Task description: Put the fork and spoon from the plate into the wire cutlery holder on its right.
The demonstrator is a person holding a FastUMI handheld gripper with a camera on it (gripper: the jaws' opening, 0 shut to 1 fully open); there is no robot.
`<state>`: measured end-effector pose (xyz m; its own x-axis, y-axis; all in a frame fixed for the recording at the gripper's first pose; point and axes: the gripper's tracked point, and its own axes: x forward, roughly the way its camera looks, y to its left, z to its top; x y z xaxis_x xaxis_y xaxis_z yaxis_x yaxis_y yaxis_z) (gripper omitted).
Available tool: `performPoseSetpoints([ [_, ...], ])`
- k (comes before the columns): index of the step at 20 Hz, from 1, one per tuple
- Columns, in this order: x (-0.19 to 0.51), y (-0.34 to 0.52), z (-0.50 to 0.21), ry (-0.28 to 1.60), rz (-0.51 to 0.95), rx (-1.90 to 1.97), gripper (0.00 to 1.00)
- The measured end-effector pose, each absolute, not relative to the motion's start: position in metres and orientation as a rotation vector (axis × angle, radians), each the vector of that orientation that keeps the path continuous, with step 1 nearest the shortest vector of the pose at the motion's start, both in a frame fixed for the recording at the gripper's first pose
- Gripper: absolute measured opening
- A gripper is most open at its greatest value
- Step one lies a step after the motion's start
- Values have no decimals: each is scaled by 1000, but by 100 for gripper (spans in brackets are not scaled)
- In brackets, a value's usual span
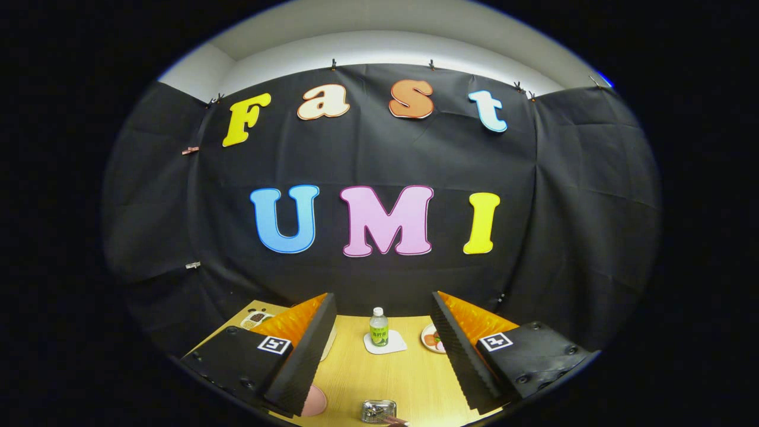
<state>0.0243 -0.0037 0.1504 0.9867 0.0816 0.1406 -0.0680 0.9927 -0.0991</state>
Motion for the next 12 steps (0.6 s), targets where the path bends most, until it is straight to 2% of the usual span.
performPoseSetpoints([
  [6, 20, 16, 142, -123, 90, -93, 99],
  [12, 12, 36, 129, -117, 189, -55, 99],
])
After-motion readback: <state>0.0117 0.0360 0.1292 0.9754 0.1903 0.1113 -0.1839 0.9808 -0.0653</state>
